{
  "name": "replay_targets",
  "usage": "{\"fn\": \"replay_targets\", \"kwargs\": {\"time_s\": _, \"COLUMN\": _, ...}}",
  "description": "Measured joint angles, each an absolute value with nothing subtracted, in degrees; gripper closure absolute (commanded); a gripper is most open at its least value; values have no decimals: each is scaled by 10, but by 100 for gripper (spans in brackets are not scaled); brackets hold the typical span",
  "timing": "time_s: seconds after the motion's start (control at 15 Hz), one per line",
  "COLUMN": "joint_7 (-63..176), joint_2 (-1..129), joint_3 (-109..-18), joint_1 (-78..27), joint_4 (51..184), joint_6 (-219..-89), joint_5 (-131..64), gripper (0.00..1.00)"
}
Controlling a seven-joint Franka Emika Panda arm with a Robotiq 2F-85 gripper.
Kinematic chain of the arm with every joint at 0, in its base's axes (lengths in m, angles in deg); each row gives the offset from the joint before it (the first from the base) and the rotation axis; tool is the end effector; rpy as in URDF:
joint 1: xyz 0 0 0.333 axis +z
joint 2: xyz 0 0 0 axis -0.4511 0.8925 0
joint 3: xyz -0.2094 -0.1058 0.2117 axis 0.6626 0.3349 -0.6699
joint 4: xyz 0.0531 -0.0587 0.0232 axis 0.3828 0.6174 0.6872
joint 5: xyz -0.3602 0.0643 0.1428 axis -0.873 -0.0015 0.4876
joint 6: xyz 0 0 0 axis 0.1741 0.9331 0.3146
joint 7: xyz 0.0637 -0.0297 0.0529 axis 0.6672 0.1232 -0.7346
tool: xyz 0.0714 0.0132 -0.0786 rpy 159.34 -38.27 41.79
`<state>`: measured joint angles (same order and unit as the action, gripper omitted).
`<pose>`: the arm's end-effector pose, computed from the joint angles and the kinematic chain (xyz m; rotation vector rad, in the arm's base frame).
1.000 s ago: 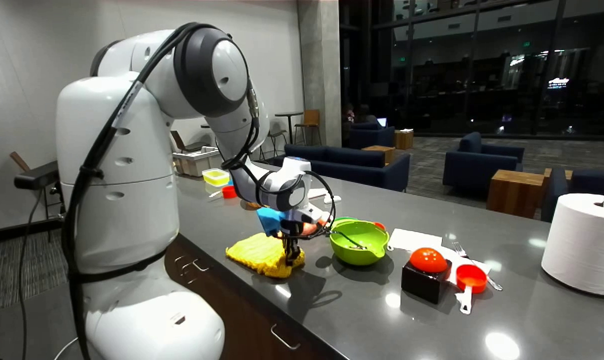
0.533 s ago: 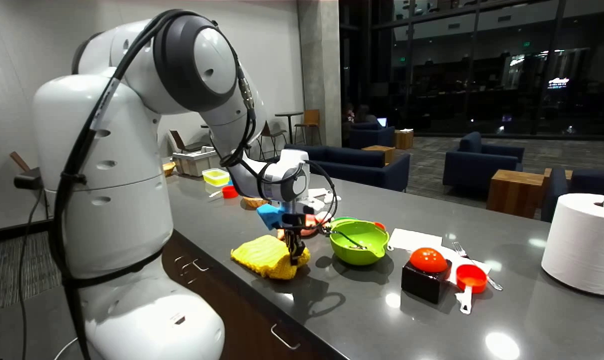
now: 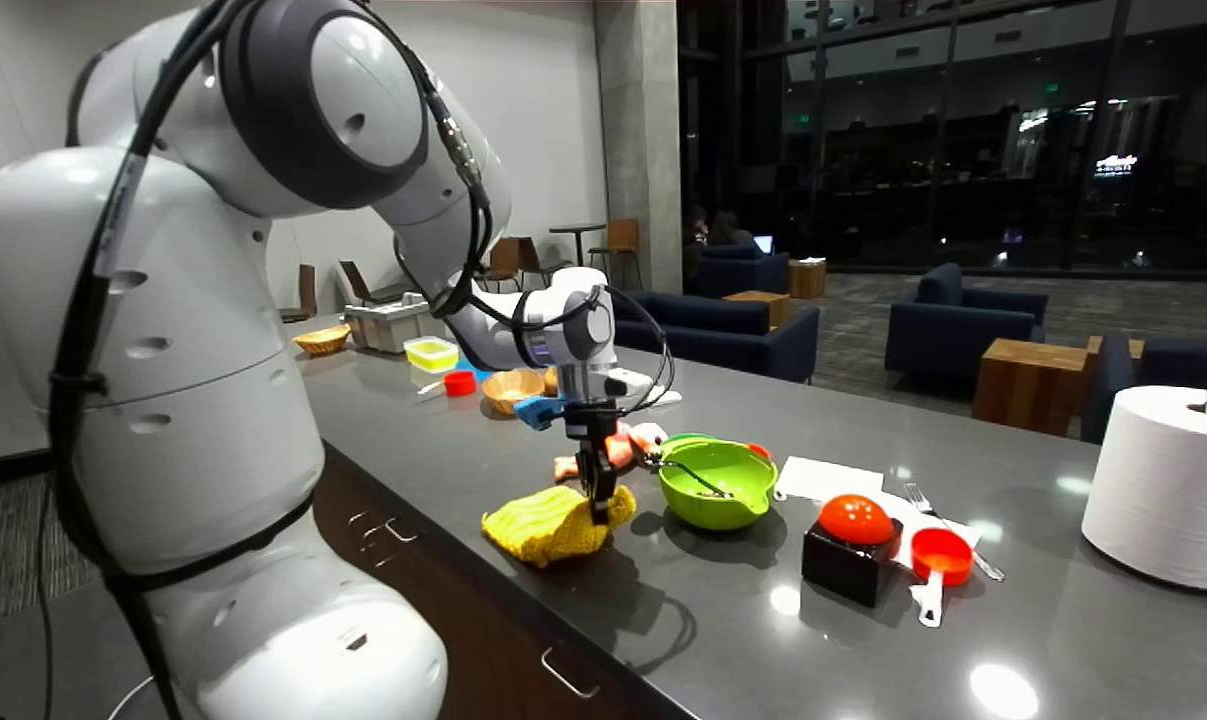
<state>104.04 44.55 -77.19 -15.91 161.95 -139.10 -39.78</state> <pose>0.4329 0.1517 0.3239 2.8021 -0.6651 -0.1728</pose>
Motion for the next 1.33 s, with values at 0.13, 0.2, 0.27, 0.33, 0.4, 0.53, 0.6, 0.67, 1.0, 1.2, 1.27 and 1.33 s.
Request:
{"fn": "replay_targets", "kwargs": {"time_s": 0.13, "joint_7": 1043, "joint_2": 440, "joint_3": -775, "joint_1": -159, "joint_4": 1603, "joint_6": -1352, "joint_5": -409, "gripper": 98}}
{"fn": "replay_targets", "kwargs": {"time_s": 0.2, "joint_7": 1043, "joint_2": 440, "joint_3": -778, "joint_1": -159, "joint_4": 1592, "joint_6": -1332, "joint_5": -411, "gripper": 98}}
{"fn": "replay_targets", "kwargs": {"time_s": 0.27, "joint_7": 1043, "joint_2": 441, "joint_3": -782, "joint_1": -159, "joint_4": 1581, "joint_6": -1313, "joint_5": -413, "gripper": 98}}
{"fn": "replay_targets", "kwargs": {"time_s": 0.33, "joint_7": 1043, "joint_2": 443, "joint_3": -787, "joint_1": -158, "joint_4": 1568, "joint_6": -1295, "joint_5": -414, "gripper": 98}}
{"fn": "replay_targets", "kwargs": {"time_s": 0.4, "joint_7": 1043, "joint_2": 447, "joint_3": -792, "joint_1": -156, "joint_4": 1555, "joint_6": -1279, "joint_5": -414, "gripper": 98}}
{"fn": "replay_targets", "kwargs": {"time_s": 0.53, "joint_7": 1043, "joint_2": 460, "joint_3": -803, "joint_1": -152, "joint_4": 1528, "joint_6": -1251, "joint_5": -414, "gripper": 98}}
{"fn": "replay_targets", "kwargs": {"time_s": 0.6, "joint_7": 1043, "joint_2": 469, "joint_3": -809, "joint_1": -150, "joint_4": 1513, "joint_6": -1239, "joint_5": -414, "gripper": 98}}
{"fn": "replay_targets", "kwargs": {"time_s": 0.67, "joint_7": 1043, "joint_2": 479, "joint_3": -813, "joint_1": -146, "joint_4": 1500, "joint_6": -1229, "joint_5": -414, "gripper": 98}}
{"fn": "replay_targets", "kwargs": {"time_s": 1.0, "joint_7": 1039, "joint_2": 553, "joint_3": -825, "joint_1": -122, "joint_4": 1431, "joint_6": -1218, "joint_5": -407, "gripper": 98}}
{"fn": "replay_targets", "kwargs": {"time_s": 1.2, "joint_7": 1029, "joint_2": 598, "joint_3": -825, "joint_1": -110, "joint_4": 1394, "joint_6": -1221, "joint_5": -377, "gripper": 98}}
{"fn": "replay_targets", "kwargs": {"time_s": 1.27, "joint_7": 1025, "joint_2": 612, "joint_3": -825, "joint_1": -108, "joint_4": 1383, "joint_6": -1223, "joint_5": -359, "gripper": 98}}
{"fn": "replay_targets", "kwargs": {"time_s": 1.33, "joint_7": 1022, "joint_2": 623, "joint_3": -825, "joint_1": -106, "joint_4": 1375, "joint_6": -1227, "joint_5": -341, "gripper": 98}}
